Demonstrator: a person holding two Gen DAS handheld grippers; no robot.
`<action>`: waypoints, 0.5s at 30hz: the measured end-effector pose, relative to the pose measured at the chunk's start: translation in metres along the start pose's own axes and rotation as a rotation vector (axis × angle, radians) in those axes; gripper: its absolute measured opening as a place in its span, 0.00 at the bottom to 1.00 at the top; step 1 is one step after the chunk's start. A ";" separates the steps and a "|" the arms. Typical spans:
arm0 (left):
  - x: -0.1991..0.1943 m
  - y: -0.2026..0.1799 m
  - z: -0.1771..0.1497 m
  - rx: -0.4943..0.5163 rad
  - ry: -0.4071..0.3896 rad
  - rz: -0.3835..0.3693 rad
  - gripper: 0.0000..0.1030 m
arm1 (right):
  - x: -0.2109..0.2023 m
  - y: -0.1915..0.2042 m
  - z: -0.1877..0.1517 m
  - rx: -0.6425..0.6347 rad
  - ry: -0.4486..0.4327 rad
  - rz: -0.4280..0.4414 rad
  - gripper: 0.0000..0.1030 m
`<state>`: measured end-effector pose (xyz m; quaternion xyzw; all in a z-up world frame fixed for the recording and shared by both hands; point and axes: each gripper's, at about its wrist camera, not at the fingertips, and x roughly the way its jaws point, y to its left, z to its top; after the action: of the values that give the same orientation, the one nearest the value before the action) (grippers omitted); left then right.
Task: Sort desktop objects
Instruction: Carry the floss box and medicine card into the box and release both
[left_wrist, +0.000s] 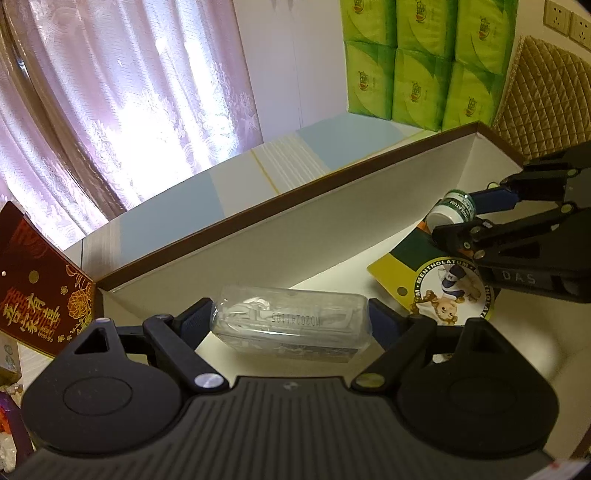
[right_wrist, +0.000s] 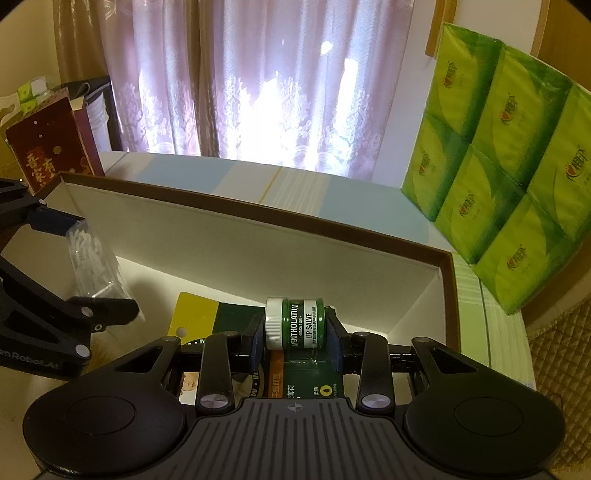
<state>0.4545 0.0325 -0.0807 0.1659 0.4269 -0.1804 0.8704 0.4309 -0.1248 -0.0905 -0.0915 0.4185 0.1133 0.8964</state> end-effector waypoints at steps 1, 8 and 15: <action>0.002 0.000 0.000 -0.001 0.003 0.001 0.83 | 0.001 0.001 0.000 -0.002 0.001 0.000 0.31; 0.008 0.006 0.002 -0.021 0.022 0.012 0.83 | 0.005 0.001 -0.001 0.006 0.003 0.002 0.31; 0.001 0.006 0.005 -0.030 -0.012 0.026 0.89 | 0.002 -0.001 0.004 0.022 -0.027 0.023 0.31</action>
<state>0.4611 0.0352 -0.0784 0.1574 0.4221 -0.1638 0.8776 0.4359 -0.1247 -0.0894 -0.0752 0.4084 0.1201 0.9017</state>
